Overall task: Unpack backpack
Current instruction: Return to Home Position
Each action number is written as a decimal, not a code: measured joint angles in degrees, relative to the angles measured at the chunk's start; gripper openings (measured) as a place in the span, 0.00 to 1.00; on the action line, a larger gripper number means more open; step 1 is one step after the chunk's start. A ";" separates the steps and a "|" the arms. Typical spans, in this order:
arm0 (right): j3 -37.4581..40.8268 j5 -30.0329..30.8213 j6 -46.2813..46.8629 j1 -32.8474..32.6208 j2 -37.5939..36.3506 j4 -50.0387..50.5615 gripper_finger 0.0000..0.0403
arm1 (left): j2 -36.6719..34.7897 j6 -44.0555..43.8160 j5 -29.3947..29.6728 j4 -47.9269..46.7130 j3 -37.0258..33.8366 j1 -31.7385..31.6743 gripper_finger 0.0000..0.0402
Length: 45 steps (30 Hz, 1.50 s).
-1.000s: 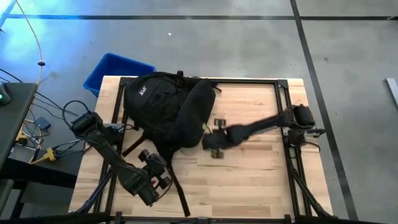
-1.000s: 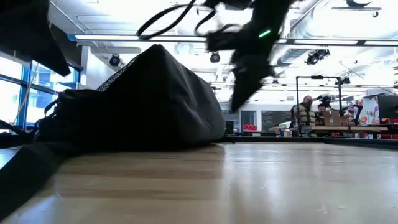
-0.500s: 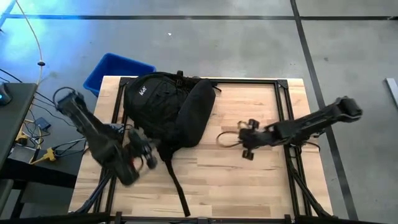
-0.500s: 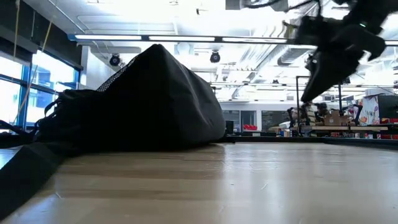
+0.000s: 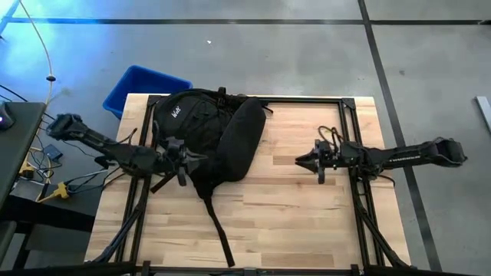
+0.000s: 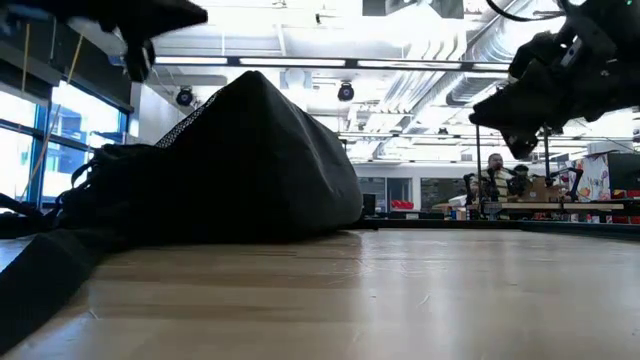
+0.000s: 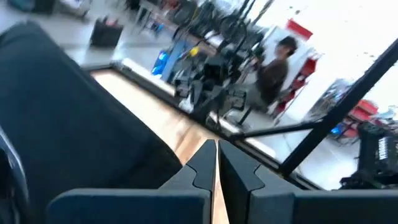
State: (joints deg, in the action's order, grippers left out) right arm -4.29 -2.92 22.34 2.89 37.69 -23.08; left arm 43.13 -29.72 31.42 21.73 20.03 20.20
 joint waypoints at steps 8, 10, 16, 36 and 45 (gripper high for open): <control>3.73 -6.26 -5.84 8.98 0.03 -9.07 0.15 | -8.38 3.57 -7.17 6.41 -12.29 -6.94 0.00; 3.73 -6.61 -7.04 10.43 0.02 -9.49 0.15 | -11.84 5.98 -10.19 6.57 -14.13 -7.51 0.00; 3.73 -2.97 -2.48 11.70 0.13 -7.99 0.15 | -21.99 17.59 -14.57 5.88 -16.81 -7.80 0.00; 3.73 -0.55 -0.27 2.75 -14.22 14.28 0.15 | -27.98 17.87 -14.32 2.86 -17.42 -7.66 0.00; 3.73 -0.48 -0.29 -1.94 -33.95 21.63 0.15 | -42.86 17.89 -13.98 -7.23 -19.14 -9.01 0.00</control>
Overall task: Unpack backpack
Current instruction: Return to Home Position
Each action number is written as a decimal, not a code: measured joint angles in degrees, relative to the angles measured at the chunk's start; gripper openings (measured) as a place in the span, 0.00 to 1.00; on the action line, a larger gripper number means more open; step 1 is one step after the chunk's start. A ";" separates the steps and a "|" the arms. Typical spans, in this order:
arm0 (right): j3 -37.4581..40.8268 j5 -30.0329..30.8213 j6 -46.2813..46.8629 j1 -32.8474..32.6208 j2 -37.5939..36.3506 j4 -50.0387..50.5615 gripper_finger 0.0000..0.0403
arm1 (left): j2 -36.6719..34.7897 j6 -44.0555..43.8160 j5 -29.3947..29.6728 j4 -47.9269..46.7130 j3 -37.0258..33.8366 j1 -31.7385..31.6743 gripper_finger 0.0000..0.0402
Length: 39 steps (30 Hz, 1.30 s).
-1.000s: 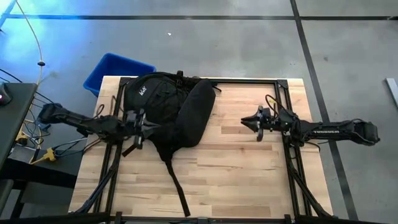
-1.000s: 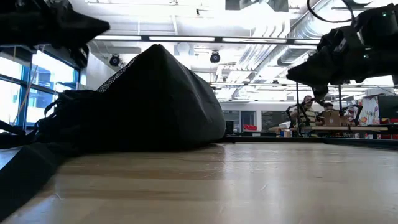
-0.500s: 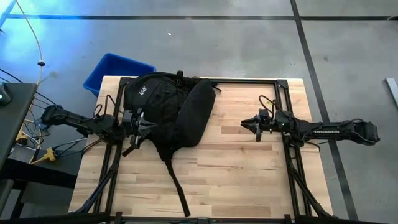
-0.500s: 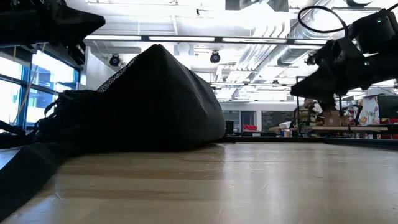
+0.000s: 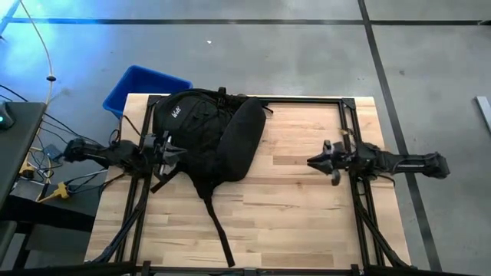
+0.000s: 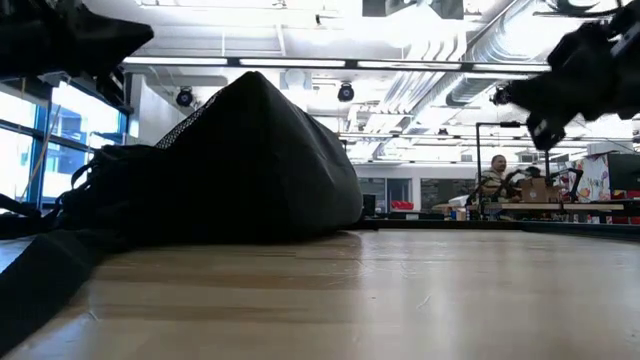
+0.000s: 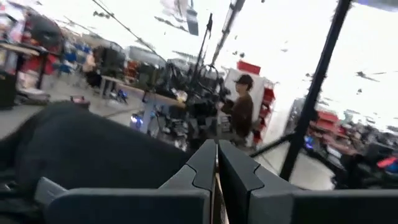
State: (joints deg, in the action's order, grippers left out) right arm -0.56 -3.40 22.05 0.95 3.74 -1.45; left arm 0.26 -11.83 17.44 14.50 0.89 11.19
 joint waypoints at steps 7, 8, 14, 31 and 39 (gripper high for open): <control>0.02 -0.04 0.00 0.40 -3.71 -3.45 0.15 | -0.08 0.01 0.77 -3.51 -0.21 -4.11 0.00; 0.02 -0.04 0.00 0.40 -3.70 -3.63 0.15 | -0.08 0.00 0.83 -3.82 -0.23 -4.99 0.00; 0.02 -0.04 0.00 0.54 -2.59 -2.85 0.15 | 0.69 0.02 1.59 -4.87 -0.21 -10.27 0.00; 0.02 1.10 -10.74 0.54 -2.33 0.19 0.15 | 1.08 -0.81 -5.55 -5.56 -0.18 -10.88 0.00; 0.02 1.44 -19.42 0.54 -2.00 0.24 0.15 | 1.06 4.48 -23.83 -9.12 -0.16 -9.25 0.00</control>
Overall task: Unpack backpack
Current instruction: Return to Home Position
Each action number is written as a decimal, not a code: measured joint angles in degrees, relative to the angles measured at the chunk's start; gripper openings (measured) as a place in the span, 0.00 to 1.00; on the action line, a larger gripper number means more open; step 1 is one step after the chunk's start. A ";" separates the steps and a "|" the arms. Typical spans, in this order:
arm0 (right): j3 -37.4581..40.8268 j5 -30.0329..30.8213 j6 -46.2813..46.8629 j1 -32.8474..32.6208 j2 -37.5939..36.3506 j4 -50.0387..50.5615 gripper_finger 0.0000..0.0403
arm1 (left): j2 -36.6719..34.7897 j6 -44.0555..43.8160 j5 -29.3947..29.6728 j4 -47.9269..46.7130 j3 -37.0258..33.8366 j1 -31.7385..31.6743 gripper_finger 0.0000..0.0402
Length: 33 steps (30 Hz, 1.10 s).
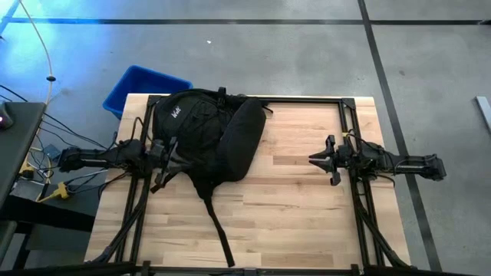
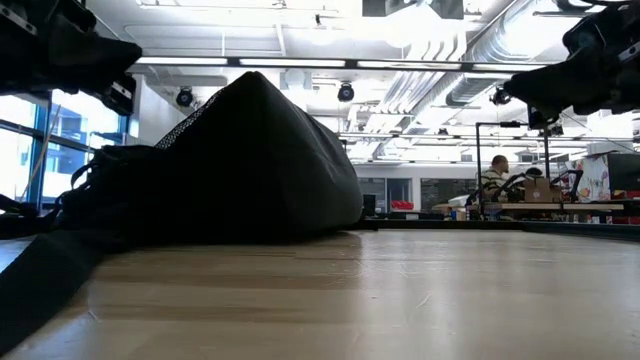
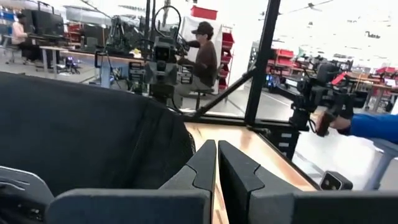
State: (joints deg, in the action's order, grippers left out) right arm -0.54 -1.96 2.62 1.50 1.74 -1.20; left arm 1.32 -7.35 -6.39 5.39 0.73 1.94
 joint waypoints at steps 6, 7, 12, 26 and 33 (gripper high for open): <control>0.00 0.00 2.82 0.00 0.02 0.06 0.15 | 0.02 -0.02 0.04 -1.35 -0.02 0.12 0.00; 0.00 0.00 3.23 0.00 0.02 0.08 0.15 | 0.02 -0.04 0.07 -1.35 -0.01 0.12 0.00; 0.00 0.01 4.97 0.00 0.02 0.10 0.15 | 0.02 -0.01 0.11 -1.35 0.00 0.10 0.00; 0.02 0.02 4.89 0.00 0.02 0.12 0.15 | 0.02 0.00 0.22 -1.33 -0.02 0.10 0.00; 0.02 0.02 4.89 0.00 0.02 0.14 0.15 | 0.02 0.00 0.22 -1.33 -0.02 0.10 0.00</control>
